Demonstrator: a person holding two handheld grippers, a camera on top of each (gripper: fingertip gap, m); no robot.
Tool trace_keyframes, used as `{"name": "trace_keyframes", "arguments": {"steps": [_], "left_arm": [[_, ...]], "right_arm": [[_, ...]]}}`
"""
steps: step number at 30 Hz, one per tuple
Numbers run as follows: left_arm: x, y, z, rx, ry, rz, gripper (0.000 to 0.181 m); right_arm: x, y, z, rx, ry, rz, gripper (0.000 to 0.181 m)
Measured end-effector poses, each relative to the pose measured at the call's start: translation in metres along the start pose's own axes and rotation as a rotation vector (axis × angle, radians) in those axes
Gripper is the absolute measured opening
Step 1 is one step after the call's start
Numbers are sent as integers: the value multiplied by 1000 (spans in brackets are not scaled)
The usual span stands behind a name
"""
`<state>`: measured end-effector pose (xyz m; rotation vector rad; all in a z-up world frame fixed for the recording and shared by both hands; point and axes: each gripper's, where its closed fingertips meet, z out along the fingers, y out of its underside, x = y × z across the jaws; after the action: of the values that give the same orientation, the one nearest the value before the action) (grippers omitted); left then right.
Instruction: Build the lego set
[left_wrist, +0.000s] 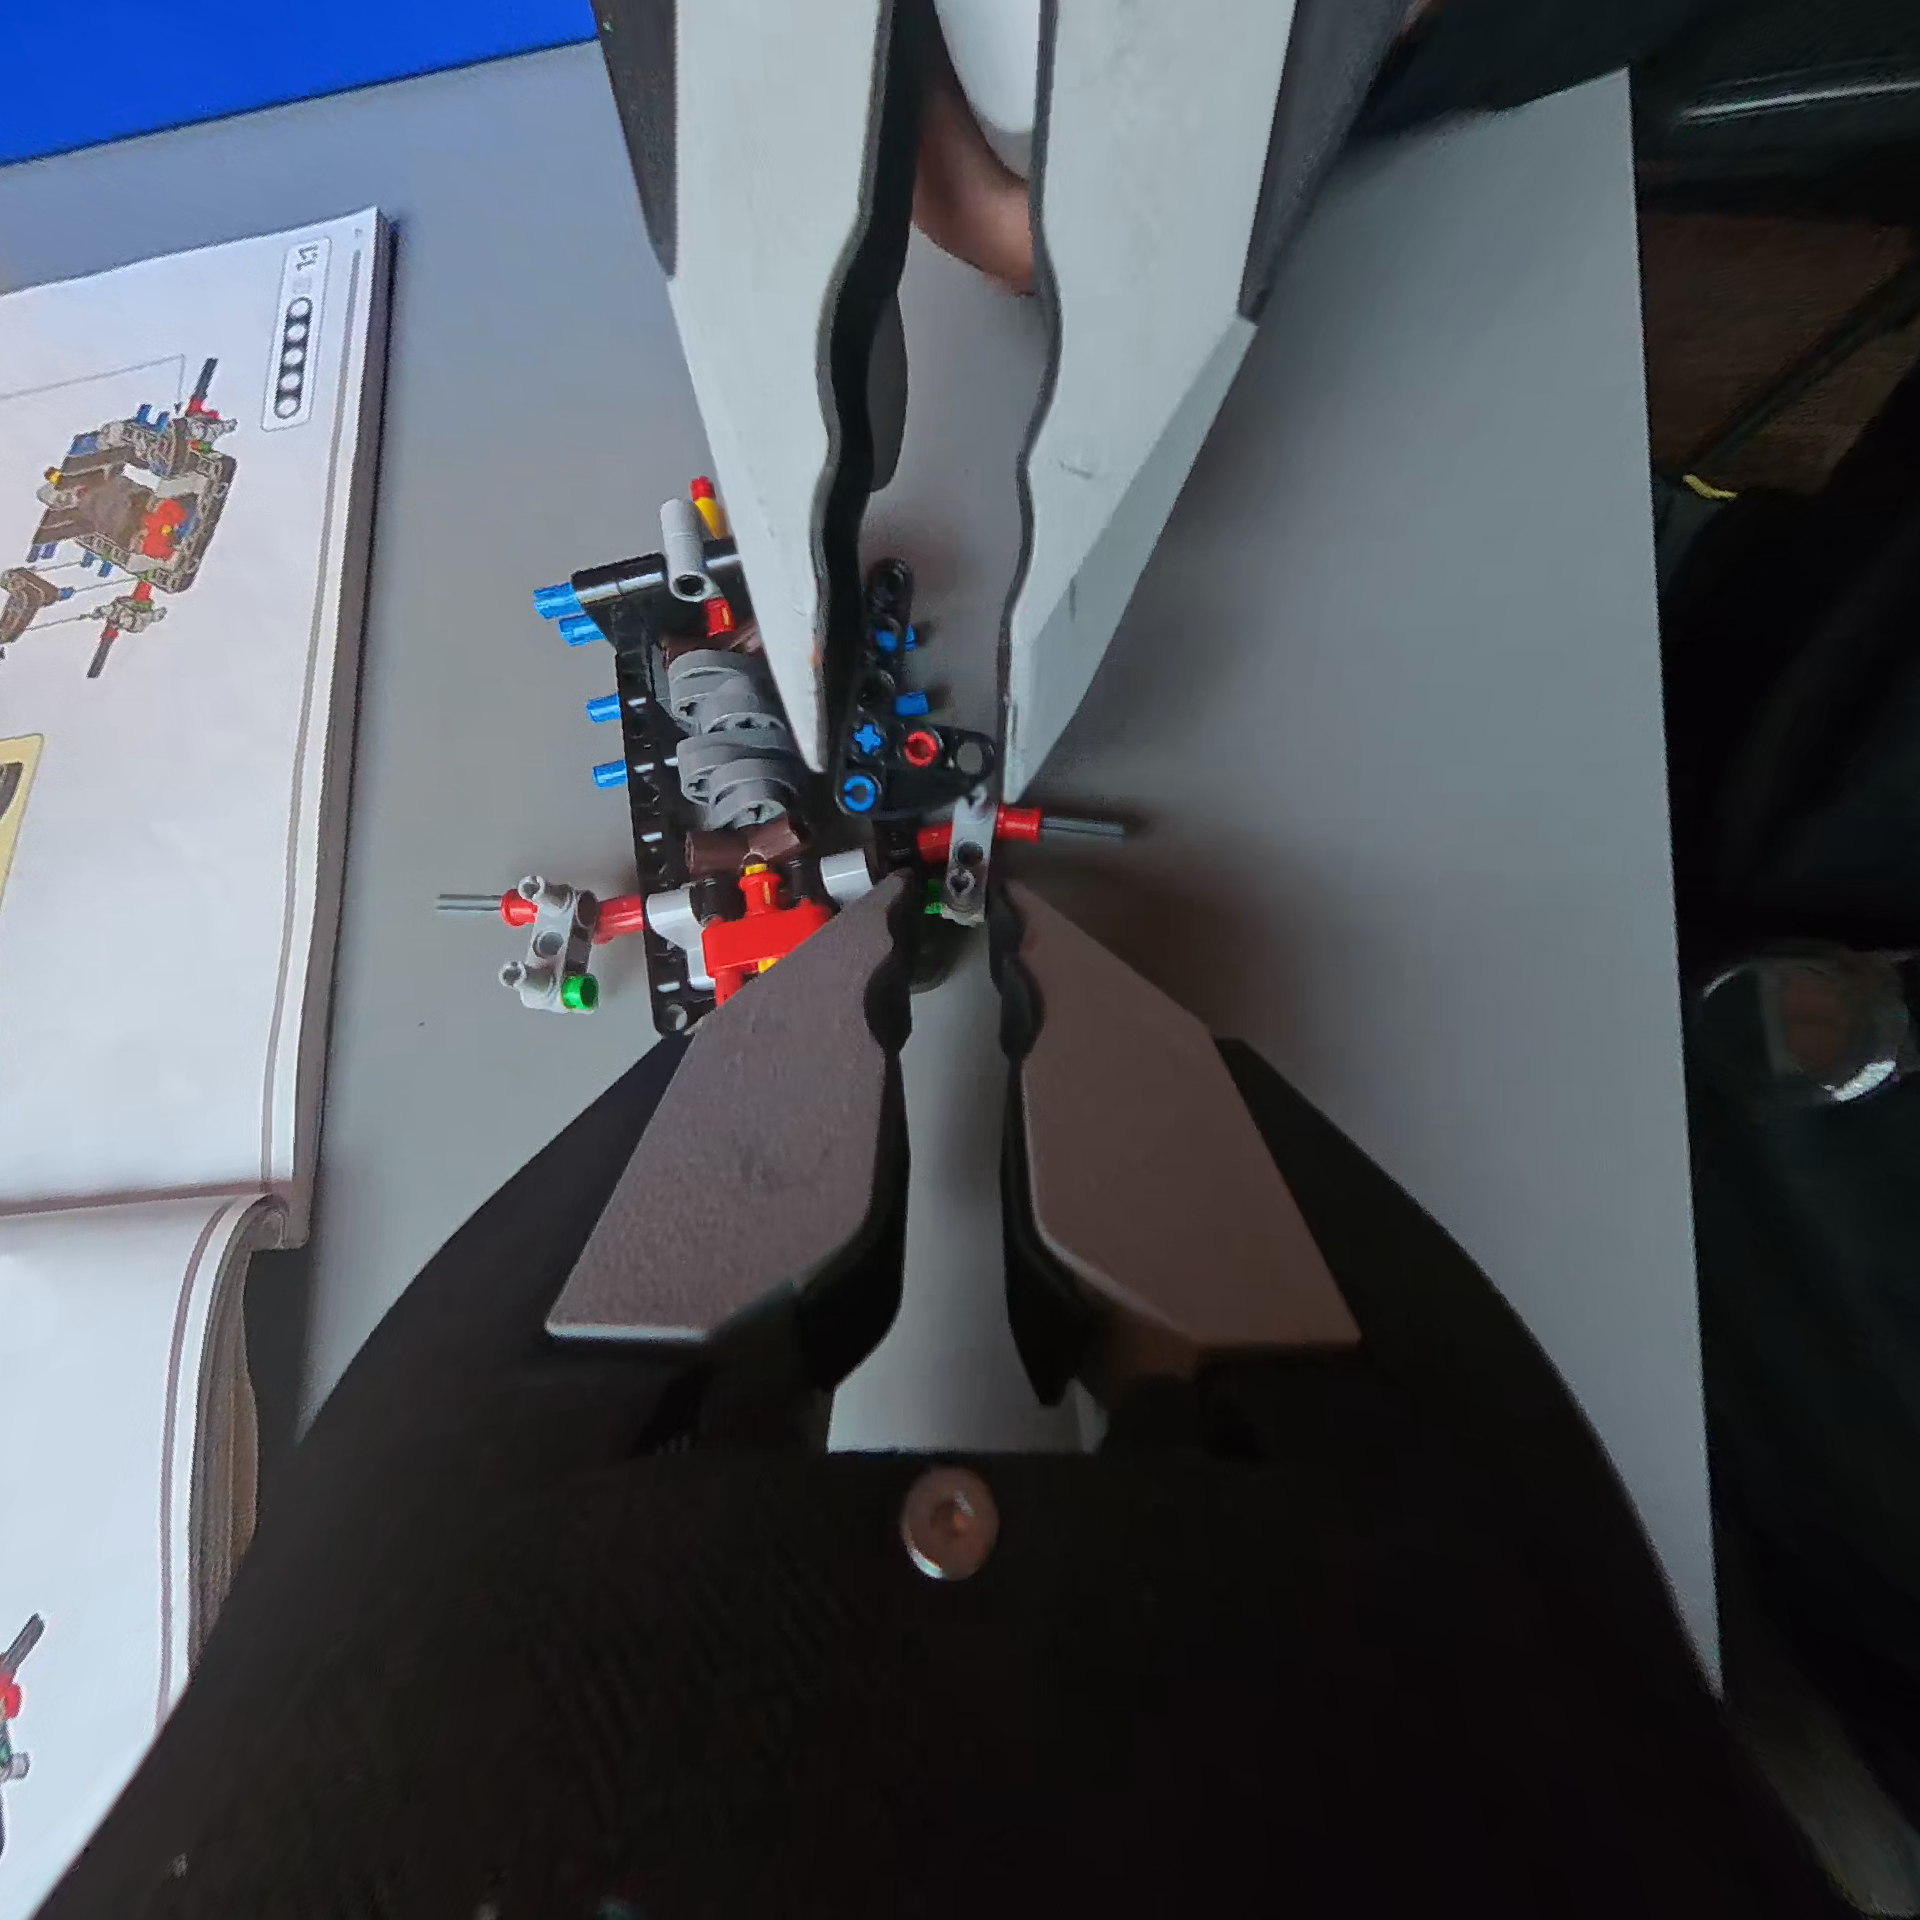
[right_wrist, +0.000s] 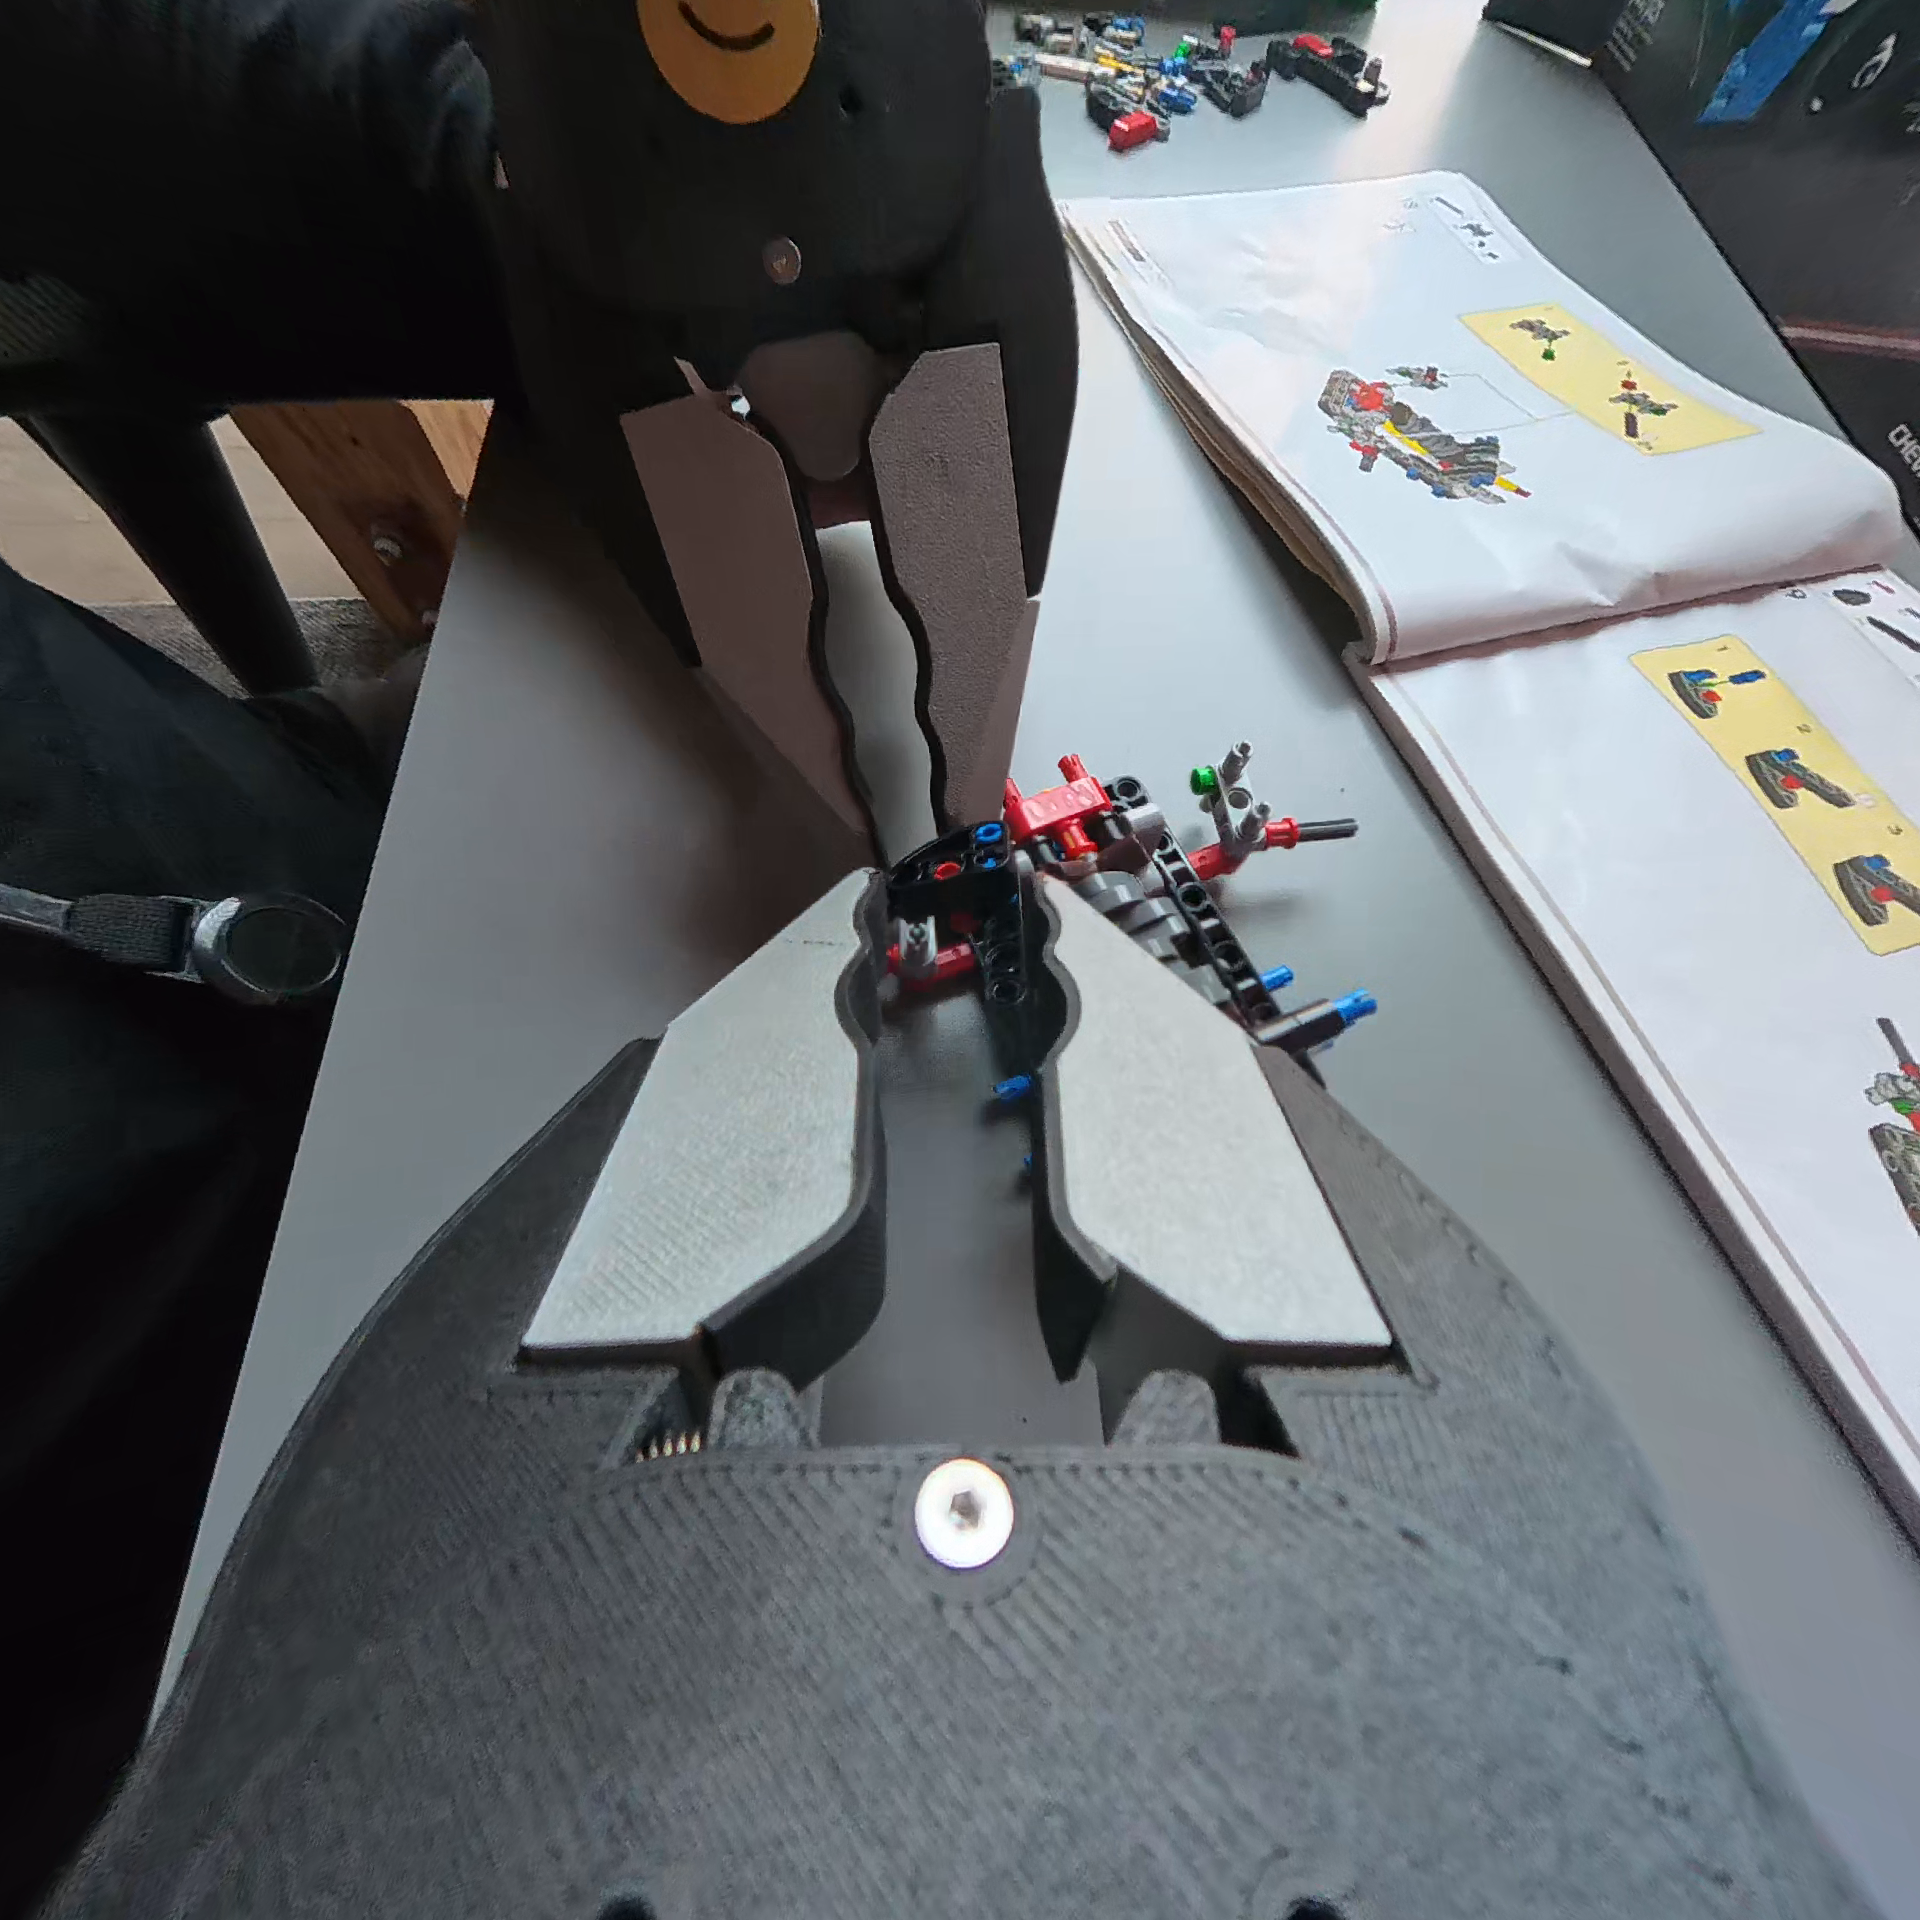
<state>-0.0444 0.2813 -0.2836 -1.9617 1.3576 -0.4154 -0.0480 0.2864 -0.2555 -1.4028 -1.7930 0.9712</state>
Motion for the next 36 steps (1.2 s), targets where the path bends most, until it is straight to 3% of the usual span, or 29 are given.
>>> {"name": "trace_keyframes", "arguments": {"steps": [12, 22, 32, 36], "left_arm": [[2, 4, -4, 23, -52, -27, 9], [2, 4, -4, 42, -55, 89, 8], [1, 5, -6, 68, -56, 85, 9], [0, 6, -5, 63, -92, 117, 9]], "right_arm": [[-1, 14, 11, -96, 131, -87, 21], [-3, 13, 11, -118, 74, -117, 21], [-4, 12, 14, -173, -20, -19, 20], [-2, 12, 14, -214, 1, -77, 21]]}}
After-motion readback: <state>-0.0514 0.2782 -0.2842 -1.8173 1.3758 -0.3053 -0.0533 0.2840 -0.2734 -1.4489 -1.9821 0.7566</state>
